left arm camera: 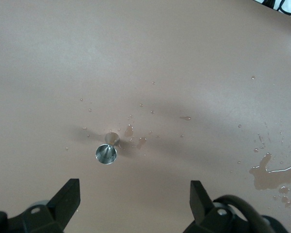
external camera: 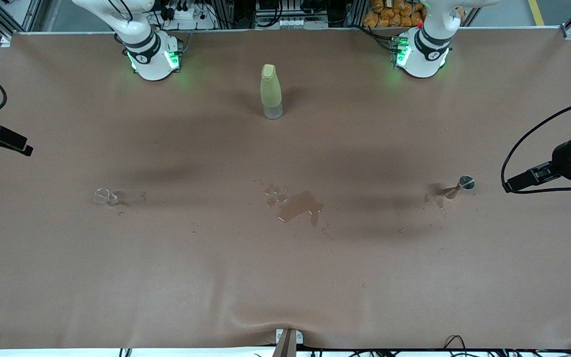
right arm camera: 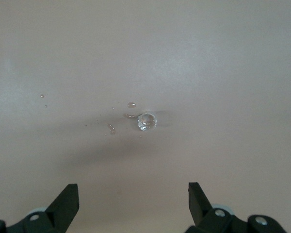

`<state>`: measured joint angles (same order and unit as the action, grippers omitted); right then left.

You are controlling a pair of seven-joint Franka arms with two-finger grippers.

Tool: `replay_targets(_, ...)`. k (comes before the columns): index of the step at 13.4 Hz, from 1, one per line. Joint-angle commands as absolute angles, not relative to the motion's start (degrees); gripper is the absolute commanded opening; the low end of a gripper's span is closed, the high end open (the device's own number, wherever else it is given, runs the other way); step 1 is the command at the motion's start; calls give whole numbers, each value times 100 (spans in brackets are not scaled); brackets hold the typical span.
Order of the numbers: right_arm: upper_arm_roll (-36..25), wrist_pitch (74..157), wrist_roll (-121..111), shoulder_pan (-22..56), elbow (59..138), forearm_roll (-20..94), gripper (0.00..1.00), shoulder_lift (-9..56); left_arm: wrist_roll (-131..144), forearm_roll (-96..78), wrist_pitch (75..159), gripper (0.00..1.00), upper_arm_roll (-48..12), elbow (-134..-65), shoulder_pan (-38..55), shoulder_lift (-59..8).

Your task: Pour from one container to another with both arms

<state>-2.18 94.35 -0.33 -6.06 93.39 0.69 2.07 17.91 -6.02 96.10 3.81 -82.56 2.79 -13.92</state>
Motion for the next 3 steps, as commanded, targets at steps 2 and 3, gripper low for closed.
replay_targets(2, -255, 9413, -79, -571, 9264, 44, 100, 237, 1881, -589, 9510, 100, 396, -8288, 299, -1283)
replay_targets(3, -255, 9422, -79, -554, 9255, 0, 100, 237, 1881, -589, 9510, 100, 387, -8279, 308, -1283)
